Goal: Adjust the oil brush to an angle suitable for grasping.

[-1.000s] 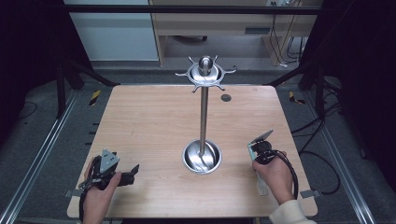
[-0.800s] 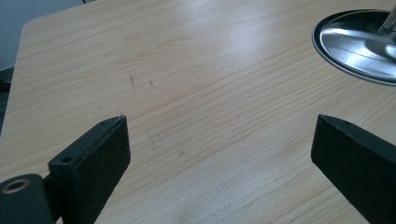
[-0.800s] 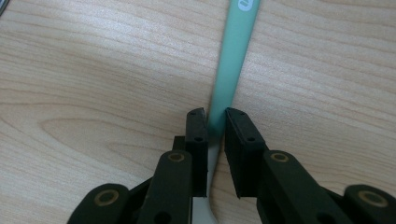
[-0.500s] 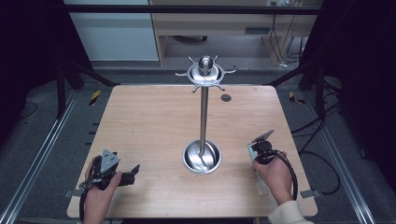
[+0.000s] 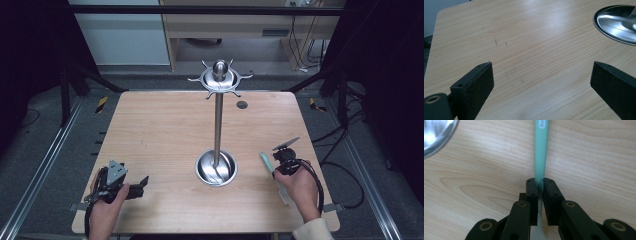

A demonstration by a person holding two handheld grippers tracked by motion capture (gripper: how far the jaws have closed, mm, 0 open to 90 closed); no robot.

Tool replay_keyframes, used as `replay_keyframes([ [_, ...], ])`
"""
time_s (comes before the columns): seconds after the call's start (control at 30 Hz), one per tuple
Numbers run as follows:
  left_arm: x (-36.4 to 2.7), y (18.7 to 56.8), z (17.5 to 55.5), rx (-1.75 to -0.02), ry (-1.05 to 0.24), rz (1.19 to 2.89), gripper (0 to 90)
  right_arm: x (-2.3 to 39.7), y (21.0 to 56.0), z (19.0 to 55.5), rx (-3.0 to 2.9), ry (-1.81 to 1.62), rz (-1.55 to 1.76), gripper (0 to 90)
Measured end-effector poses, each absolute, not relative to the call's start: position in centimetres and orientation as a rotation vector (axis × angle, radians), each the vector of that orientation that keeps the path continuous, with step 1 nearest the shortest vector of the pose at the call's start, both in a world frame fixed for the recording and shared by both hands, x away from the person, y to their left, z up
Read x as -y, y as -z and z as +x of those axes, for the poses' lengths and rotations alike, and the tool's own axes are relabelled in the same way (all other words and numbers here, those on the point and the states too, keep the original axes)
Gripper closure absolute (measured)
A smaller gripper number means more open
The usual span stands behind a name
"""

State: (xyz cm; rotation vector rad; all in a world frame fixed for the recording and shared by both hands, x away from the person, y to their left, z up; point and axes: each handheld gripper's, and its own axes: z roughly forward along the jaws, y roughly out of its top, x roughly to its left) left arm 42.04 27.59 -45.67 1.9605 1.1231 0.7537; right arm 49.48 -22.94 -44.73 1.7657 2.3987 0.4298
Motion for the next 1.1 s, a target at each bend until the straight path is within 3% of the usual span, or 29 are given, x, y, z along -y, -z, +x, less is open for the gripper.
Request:
replay_keyframes([
  [0.37,-27.8,45.7,42.1,-1.139,-0.764,1.954,4.5,24.1,43.3,49.7,-2.404,-0.524,1.719,83.2],
  [1.1,-27.8,45.7,42.0,-1.138,-0.766,1.953,4.6,24.1,46.0,49.9,-2.456,-0.479,1.717,83.3],
])
